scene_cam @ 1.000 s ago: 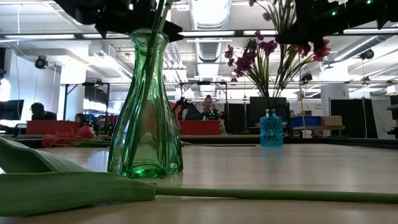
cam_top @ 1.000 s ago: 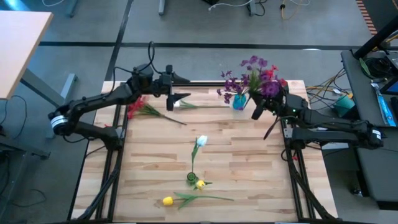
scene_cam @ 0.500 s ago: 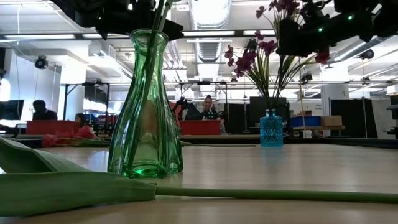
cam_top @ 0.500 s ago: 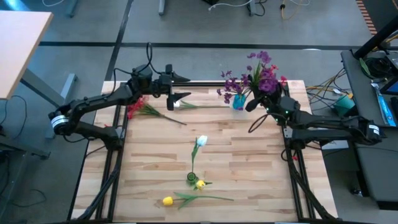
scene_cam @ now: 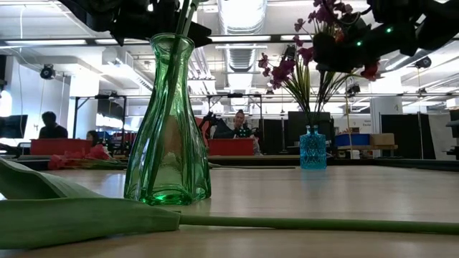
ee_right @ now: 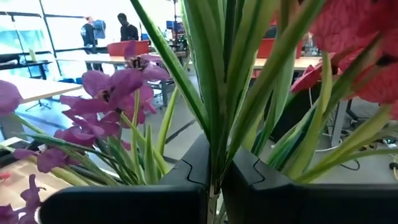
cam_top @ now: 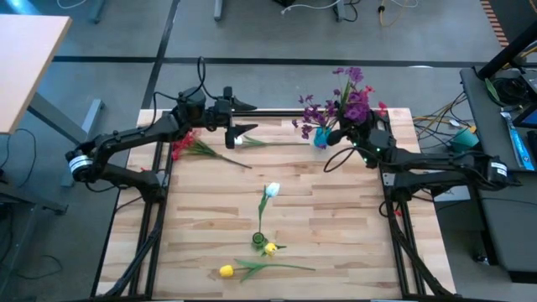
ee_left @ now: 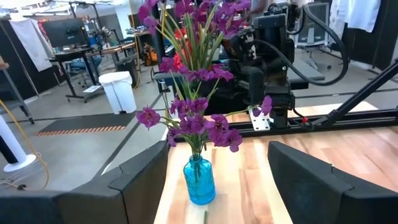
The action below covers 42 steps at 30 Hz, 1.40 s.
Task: Sort flowers into vase by color
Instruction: Put the purple flowers into the blue vase
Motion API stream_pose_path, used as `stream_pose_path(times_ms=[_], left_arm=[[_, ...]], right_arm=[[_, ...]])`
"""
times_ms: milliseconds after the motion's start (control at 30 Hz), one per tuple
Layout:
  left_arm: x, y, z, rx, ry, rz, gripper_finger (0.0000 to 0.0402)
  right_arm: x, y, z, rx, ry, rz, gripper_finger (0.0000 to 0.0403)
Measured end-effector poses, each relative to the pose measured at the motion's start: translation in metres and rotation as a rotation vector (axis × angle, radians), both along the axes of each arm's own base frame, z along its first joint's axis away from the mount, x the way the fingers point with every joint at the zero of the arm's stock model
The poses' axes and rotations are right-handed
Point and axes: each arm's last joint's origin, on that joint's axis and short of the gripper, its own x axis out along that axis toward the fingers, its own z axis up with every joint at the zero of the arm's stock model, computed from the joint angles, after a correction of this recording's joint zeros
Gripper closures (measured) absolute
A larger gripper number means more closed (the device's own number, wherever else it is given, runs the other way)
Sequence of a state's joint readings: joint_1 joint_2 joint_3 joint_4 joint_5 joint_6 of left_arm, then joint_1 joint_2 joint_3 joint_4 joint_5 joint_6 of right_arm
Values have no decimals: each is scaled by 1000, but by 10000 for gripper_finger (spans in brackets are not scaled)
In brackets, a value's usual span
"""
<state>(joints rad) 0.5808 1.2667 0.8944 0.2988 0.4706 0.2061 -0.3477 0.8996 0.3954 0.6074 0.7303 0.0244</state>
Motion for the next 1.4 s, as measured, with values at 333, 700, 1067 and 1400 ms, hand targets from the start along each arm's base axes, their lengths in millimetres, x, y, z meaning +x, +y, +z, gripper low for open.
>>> stream_pose_path(times_ms=[333,700,1067,1400], left_arm=[[0,0,0,-6,0,1,141],[0,0,-2,-18,17,1,141],[-1,0,-5,-31,32,1,141],[-1,0,-5,-31,32,1,141]], right_arm=[[3,-2,-2,0,-9,-10,390],[10,-5,-7,-7,2,-12,390],[9,-5,-5,-33,17,-35,390],[16,-8,-12,-38,42,-37,390]])
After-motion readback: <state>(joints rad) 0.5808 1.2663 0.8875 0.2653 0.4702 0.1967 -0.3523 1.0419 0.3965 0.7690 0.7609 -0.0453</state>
